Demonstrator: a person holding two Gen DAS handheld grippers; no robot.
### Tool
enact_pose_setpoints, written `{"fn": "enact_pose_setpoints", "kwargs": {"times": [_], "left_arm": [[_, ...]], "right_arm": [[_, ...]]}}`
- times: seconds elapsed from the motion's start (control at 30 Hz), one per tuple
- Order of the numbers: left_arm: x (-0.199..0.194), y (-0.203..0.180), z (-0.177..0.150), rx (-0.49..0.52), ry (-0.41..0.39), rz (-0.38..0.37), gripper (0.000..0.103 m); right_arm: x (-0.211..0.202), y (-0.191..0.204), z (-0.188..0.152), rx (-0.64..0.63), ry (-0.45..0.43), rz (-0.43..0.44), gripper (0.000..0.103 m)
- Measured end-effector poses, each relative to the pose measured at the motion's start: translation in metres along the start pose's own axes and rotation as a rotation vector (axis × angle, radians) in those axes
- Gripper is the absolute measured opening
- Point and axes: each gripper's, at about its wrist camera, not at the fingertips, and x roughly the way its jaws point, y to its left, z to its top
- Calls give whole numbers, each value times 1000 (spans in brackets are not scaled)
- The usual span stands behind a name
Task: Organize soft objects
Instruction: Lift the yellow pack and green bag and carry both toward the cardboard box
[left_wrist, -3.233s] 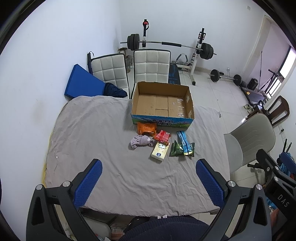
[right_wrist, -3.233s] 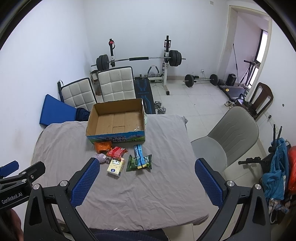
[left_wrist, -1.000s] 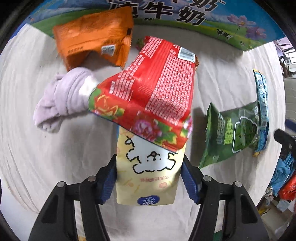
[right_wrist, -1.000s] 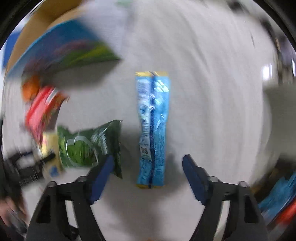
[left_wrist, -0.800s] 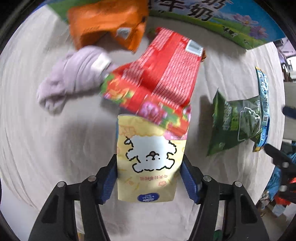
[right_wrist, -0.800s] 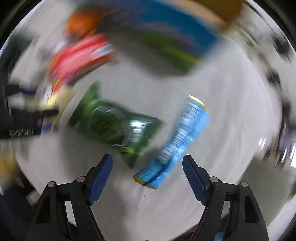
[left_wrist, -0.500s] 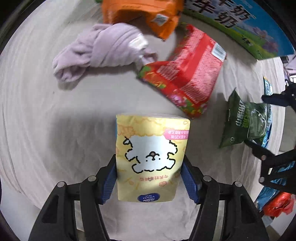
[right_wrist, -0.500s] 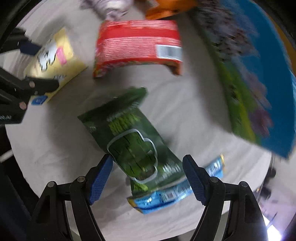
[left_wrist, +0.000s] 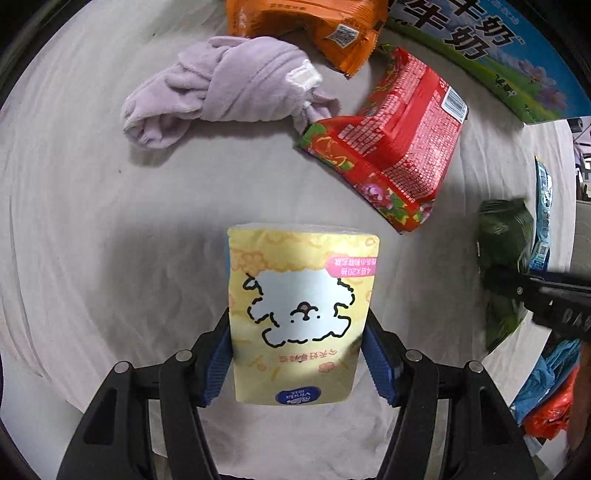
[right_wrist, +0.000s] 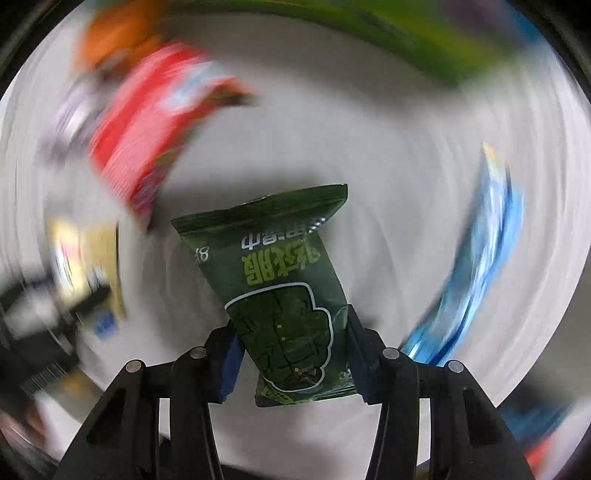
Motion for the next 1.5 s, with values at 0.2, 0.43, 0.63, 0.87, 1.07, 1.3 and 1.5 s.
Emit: {"fn": "enact_pose_setpoints", "kwargs": {"times": [0.2, 0.43, 0.63, 0.87, 1.07, 1.3, 1.5], "left_arm": [[16, -14, 4, 33, -21, 10, 61], [48, -9, -9, 78, 9, 69, 62], [66, -7, -34, 62, -1, 69, 62], [69, -6, -49, 31, -19, 46, 60], [52, 1, -69, 39, -45, 59, 60], [33, -4, -96, 62, -130, 82, 60], [-13, -20, -132, 83, -237, 49, 60]], "right_arm": [[-14, -9, -20, 27, -59, 42, 74], [-12, -6, -41, 1, -67, -86, 72], [2, -8, -56, 92, -109, -62, 59], [33, 56, -51, 80, -141, -91, 61], [28, 44, -50, 112, -196, -77, 58], [11, 37, -70, 110, -243, -51, 40], [-23, 34, -96, 83, -291, 35, 39]]}}
